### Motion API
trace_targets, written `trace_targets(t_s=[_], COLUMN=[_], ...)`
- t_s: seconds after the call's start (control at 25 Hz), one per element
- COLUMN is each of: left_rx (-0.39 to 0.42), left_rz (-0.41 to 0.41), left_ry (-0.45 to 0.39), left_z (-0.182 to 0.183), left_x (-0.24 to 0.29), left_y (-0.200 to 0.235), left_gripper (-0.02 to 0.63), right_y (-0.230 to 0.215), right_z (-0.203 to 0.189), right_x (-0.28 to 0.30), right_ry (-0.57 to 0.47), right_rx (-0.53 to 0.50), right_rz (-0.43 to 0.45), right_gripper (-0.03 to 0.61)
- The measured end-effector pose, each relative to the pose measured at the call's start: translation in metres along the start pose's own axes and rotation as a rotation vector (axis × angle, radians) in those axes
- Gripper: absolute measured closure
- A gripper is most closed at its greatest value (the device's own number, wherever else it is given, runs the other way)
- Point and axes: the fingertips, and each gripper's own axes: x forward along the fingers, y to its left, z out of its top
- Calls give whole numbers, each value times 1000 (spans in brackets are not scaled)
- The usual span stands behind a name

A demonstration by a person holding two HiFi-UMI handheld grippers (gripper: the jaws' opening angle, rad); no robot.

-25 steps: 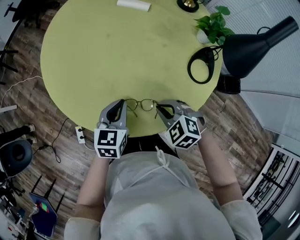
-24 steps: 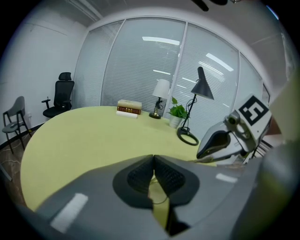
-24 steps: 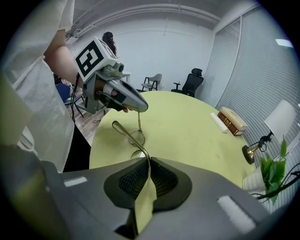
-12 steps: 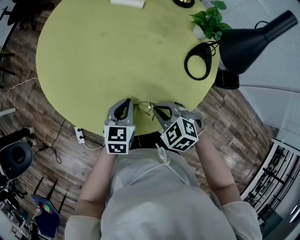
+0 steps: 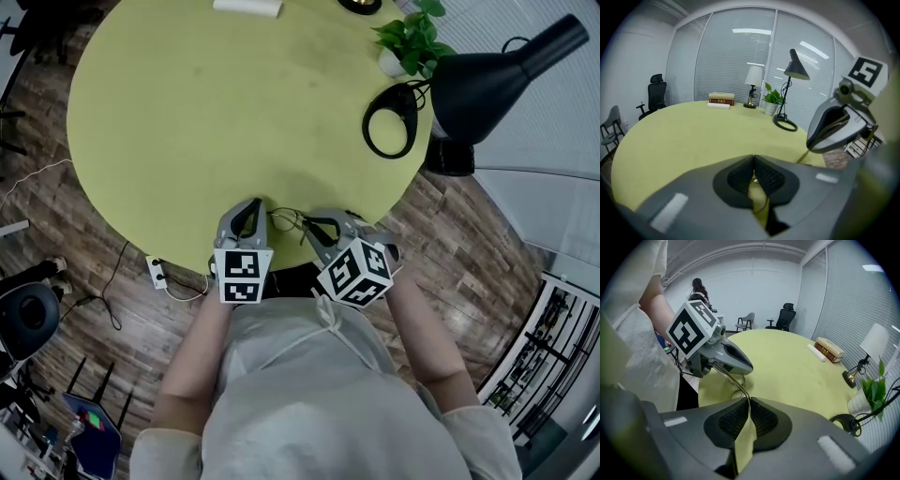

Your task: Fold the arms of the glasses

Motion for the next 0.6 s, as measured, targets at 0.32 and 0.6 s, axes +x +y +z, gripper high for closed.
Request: trace_targets(t_s=[0.32,0.6], left_rx=[58,68], left_rz=[-12,-11], left_ry=[52,75], left_z=[-16,-25], left_x=[4,7], left_y=[-7,-11], left_gripper=[607,607], right_y=[8,12], right_z=[-3,-7], right_x=[-3,-5], right_ry=[0,-2], right_rx=[-1,14], right_rz=[-3,1], right_gripper=[562,561])
